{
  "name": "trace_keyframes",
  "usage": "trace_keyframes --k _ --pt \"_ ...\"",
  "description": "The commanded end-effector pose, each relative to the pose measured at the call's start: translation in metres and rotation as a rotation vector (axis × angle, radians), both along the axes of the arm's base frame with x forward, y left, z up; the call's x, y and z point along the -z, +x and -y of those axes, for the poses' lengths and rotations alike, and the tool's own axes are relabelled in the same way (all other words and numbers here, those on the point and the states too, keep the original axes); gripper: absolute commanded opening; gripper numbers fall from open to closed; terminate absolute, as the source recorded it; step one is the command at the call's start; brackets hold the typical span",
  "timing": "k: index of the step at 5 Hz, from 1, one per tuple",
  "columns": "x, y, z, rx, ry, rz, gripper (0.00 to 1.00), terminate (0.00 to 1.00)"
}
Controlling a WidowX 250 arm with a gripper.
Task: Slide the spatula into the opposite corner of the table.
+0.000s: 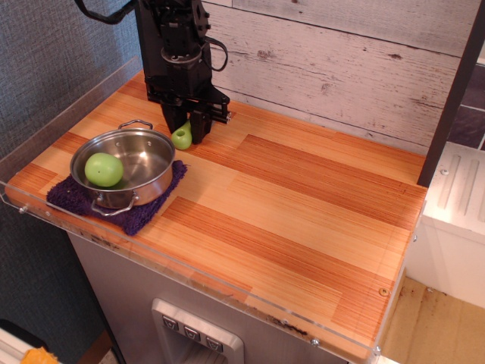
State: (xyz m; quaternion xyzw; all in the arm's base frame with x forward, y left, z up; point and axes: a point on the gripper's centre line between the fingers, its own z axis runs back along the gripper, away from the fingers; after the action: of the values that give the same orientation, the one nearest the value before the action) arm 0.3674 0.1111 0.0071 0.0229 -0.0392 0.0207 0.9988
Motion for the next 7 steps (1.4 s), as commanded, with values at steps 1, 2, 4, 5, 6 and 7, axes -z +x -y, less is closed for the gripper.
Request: trace_keyframes --k 1,2,4,5,6,7 --pt "-0.034 0.010 0.018 0.004 0.015 0.101 0.00 0.00" --pt "-0.064 0.015 0.065 0.037 -0.081 0.274 0.00 0.00" --pt "-0.089 -0.054 0.159 0.189 -0.175 0.344 0.00 0.00" --pt "-0.072 -0.092 0.182 0.244 -0.134 0.278 0.00 0.00" --pt "-0.055 -0.104 0.192 0.298 -0.111 0.206 0.00 0.00" --pt "-0.052 -0.100 0.203 0.303 -0.095 0.203 0.00 0.00"
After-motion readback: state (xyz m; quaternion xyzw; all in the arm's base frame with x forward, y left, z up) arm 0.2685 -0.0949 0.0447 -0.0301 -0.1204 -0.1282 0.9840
